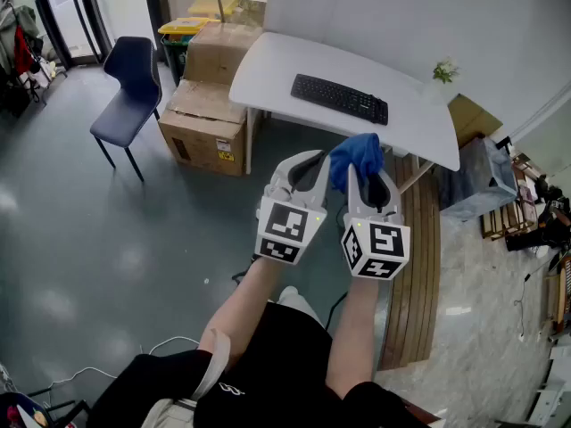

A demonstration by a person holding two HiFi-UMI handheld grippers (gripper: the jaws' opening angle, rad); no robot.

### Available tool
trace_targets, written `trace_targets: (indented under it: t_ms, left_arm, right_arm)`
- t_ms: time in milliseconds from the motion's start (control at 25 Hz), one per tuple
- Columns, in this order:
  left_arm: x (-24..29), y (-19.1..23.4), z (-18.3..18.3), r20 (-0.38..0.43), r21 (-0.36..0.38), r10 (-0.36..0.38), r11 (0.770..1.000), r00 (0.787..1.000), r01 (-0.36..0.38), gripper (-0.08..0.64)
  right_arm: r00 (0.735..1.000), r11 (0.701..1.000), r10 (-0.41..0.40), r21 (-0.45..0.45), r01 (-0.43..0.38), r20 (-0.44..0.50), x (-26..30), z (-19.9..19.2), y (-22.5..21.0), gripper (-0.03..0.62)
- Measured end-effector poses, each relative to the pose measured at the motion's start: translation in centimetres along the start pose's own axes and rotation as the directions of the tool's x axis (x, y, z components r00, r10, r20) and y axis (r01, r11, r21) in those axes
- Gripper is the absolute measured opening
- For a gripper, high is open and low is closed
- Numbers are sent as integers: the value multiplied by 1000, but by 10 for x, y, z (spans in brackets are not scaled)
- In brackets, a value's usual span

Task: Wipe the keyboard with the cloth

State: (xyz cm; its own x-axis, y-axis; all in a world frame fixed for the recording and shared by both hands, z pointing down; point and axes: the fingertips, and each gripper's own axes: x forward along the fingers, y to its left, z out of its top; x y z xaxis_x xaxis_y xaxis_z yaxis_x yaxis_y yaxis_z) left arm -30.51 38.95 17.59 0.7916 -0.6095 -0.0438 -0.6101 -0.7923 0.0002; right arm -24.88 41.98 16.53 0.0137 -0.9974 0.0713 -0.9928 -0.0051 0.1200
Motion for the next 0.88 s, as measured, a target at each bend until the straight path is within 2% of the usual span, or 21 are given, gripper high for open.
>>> trace_targets:
  t_ms: [280, 600, 800, 880]
  left_arm:
    - [13, 12, -4, -4, 11, 14, 1000, 1000, -14, -3]
    - [47, 26, 4, 15, 22, 19, 1000, 1000, -20, -3]
    - [84, 48, 9, 143, -1, 89, 996, 986, -89, -3]
    - [110, 62, 8, 152, -3, 102, 995, 983, -102, -3]
  right_arm:
    - [1000, 1000, 8, -14, -7, 28, 14, -3, -2, 95]
    - [995, 997, -82, 20, 81, 52, 35, 4, -45, 95]
    - [992, 993, -114, 32, 112, 59, 74, -8, -84, 95]
    - [991, 994, -109, 29, 108, 72, 98, -8, -100, 97]
